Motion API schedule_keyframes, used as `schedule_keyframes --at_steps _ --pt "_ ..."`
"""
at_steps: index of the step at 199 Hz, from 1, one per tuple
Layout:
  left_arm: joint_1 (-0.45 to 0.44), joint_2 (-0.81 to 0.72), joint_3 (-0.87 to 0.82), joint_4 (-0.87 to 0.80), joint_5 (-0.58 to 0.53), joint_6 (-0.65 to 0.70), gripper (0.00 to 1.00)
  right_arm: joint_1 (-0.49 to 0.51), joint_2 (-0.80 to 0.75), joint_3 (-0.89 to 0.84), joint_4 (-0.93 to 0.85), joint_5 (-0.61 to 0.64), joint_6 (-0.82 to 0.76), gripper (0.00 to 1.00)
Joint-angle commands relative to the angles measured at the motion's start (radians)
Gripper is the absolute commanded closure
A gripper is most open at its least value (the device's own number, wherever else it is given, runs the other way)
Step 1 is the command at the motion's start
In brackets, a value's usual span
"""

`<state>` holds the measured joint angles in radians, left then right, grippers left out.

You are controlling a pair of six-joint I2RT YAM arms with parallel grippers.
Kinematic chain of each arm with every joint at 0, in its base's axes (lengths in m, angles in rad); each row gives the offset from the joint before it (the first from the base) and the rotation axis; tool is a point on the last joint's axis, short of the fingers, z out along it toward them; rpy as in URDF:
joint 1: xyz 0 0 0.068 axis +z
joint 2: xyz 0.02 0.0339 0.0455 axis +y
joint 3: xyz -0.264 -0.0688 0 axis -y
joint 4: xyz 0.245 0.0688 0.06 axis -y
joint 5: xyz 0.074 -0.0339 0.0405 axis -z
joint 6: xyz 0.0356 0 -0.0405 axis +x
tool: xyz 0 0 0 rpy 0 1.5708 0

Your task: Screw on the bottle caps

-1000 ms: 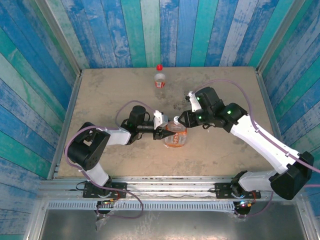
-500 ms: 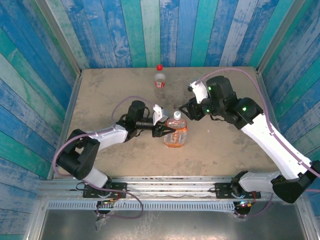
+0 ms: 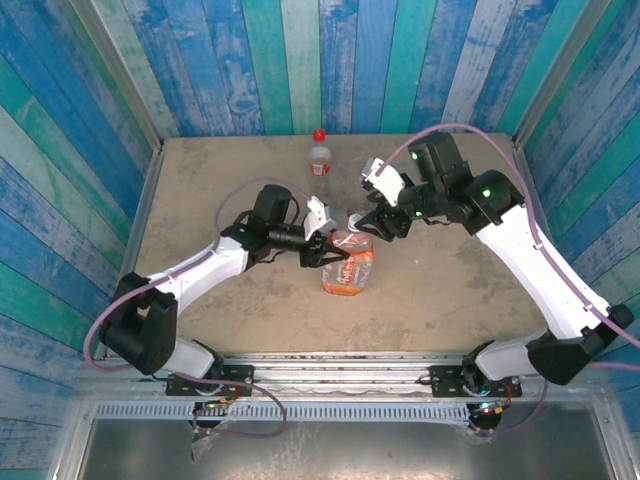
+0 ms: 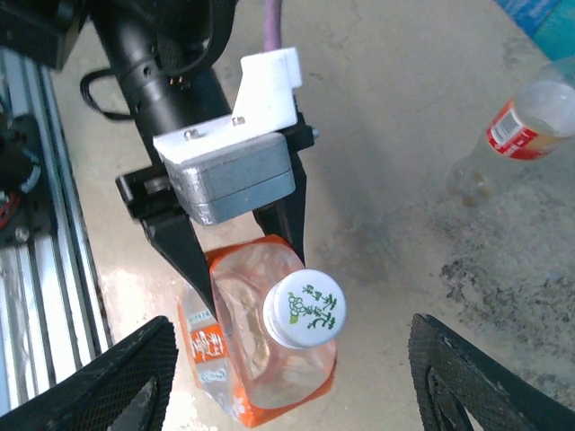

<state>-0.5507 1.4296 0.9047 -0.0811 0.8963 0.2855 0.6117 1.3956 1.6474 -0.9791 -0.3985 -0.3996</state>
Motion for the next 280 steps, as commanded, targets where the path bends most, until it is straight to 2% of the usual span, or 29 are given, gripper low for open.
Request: schedule_keyframes --at_steps 1,55,86,121,179,280 --pt "0.005 -0.068 0.048 -0.137 -0.013 0.061 0.48 -0.007 0.04 0.063 -0.156 -0.052 -0.188 0.3" --pt "0.004 -0.101 0.08 -0.27 -0.061 0.156 0.48 -0.006 0.138 0.182 -0.318 -0.101 -0.444 0.35" --pt "0.005 -0.121 0.077 -0.289 -0.073 0.172 0.48 -0.006 0.198 0.235 -0.387 -0.11 -0.521 0.37" --pt "0.005 -0.142 0.065 -0.265 -0.071 0.172 0.48 -0.006 0.249 0.286 -0.4 -0.102 -0.541 0.45" --pt "0.005 -0.141 0.074 -0.267 -0.068 0.177 0.47 0.013 0.313 0.34 -0.416 -0.094 -0.541 0.53" --pt "0.005 -0.14 0.067 -0.264 -0.075 0.187 0.47 0.028 0.349 0.364 -0.44 -0.133 -0.544 0.6"
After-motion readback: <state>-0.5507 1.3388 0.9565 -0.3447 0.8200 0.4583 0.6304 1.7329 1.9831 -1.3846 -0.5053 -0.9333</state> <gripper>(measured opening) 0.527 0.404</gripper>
